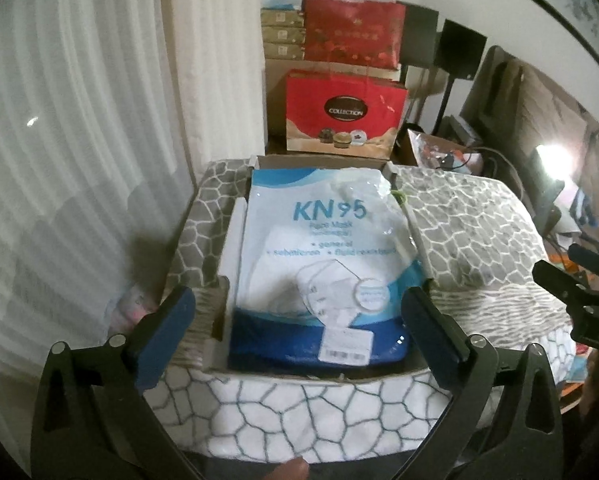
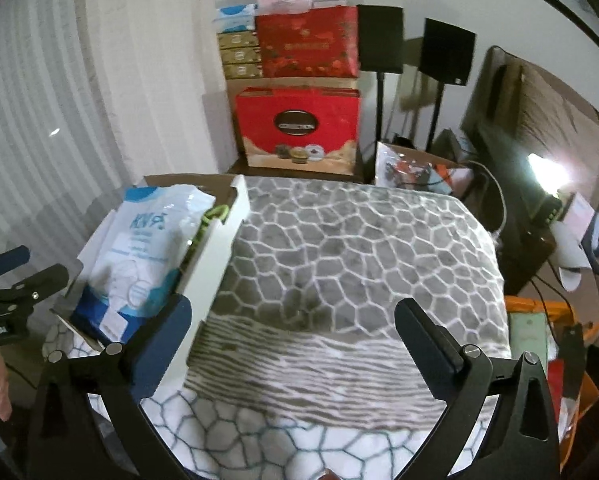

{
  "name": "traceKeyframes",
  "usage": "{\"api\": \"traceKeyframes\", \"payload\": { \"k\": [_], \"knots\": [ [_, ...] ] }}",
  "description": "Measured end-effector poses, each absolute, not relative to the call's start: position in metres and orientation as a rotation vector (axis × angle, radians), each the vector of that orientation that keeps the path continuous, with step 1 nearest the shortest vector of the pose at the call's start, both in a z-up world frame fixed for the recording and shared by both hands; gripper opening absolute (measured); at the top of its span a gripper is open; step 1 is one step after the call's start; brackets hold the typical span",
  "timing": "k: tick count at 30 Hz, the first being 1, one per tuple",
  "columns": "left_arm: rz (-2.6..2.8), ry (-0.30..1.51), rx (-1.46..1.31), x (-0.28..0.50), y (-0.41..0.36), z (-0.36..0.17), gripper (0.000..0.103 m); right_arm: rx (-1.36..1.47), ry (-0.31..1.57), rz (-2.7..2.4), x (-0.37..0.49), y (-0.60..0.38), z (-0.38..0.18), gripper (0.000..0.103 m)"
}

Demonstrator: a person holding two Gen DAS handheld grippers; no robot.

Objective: Organize objects

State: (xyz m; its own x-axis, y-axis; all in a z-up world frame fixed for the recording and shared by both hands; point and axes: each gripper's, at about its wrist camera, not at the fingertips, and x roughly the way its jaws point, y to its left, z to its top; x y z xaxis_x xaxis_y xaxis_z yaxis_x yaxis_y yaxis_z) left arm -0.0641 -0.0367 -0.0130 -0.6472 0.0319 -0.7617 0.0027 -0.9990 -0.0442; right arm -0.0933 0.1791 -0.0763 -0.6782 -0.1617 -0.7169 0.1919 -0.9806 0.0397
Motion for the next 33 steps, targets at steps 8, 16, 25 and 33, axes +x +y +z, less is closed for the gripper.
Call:
{"api": "traceKeyframes", "payload": {
  "k": [8,16,25,33],
  "knots": [
    [2.83,-0.114,-1.318,-0.048,-0.028,-0.015,0.103,1.146,0.013,-2.771,-0.065,0.202,-0.077,0.102],
    [2.818,-0.077,-1.314,-0.028,-0.013,-0.016,0.103,1.115,-0.012,-2.838,-0.039,0.213,-0.076,0.102],
    [2.811,-0.066,-1.312,-0.016,-0.005,-0.02,0.103,1.134,-0.052,-2.852,-0.025,0.221,-0.086,0.102],
    [2.814,-0.051,-1.338,-0.014,-0.003,-0.027,0.103,1.171,-0.053,-2.861,-0.017,0.223,-0.099,0.102]
  ]
}}
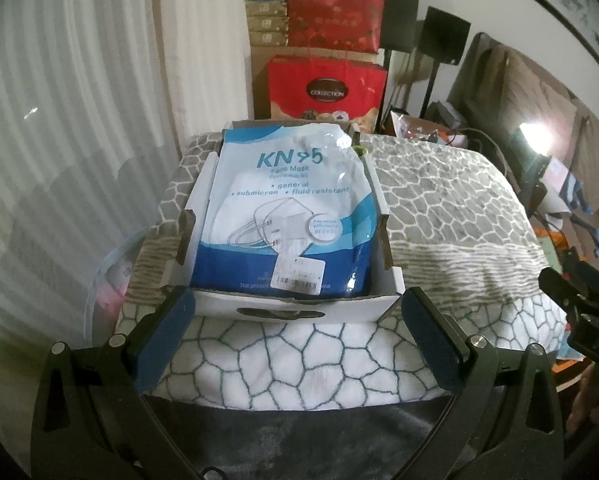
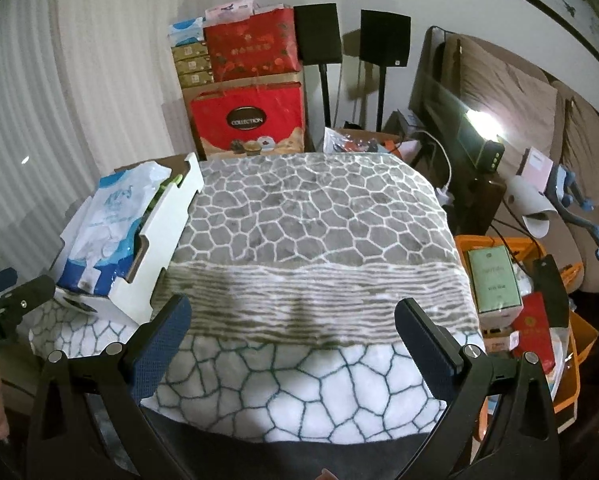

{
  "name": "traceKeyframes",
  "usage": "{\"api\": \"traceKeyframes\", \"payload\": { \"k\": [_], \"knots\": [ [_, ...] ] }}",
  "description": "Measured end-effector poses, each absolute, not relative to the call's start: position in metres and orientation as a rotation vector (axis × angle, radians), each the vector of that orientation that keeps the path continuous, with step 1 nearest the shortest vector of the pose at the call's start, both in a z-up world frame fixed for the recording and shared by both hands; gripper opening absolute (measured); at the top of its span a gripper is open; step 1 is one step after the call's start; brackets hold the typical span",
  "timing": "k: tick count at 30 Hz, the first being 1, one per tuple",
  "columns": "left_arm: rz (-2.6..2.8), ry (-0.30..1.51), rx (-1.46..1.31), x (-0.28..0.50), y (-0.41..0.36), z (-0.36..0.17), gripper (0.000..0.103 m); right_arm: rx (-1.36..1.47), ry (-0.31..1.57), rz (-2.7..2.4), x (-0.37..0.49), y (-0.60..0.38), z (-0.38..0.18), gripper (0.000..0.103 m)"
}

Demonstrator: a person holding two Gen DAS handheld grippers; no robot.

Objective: Organize objects

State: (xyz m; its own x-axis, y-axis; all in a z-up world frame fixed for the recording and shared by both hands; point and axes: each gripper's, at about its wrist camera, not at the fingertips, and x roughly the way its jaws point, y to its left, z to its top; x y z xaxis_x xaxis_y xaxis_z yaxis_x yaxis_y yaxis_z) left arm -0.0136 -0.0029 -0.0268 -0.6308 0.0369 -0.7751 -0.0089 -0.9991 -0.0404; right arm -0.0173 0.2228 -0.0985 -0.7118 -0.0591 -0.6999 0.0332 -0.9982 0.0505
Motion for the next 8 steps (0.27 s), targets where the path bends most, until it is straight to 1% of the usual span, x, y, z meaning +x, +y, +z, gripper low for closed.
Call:
{"api": "traceKeyframes", "payload": {
  "k": [8],
  "knots": [
    [2.836,-0.041,-1.33,-0.0111,-0.0037,-0.0267,0.103,1.172,-0.033,-2.878,-0.0156,0.2225,-0.0994,0.102]
  ]
}}
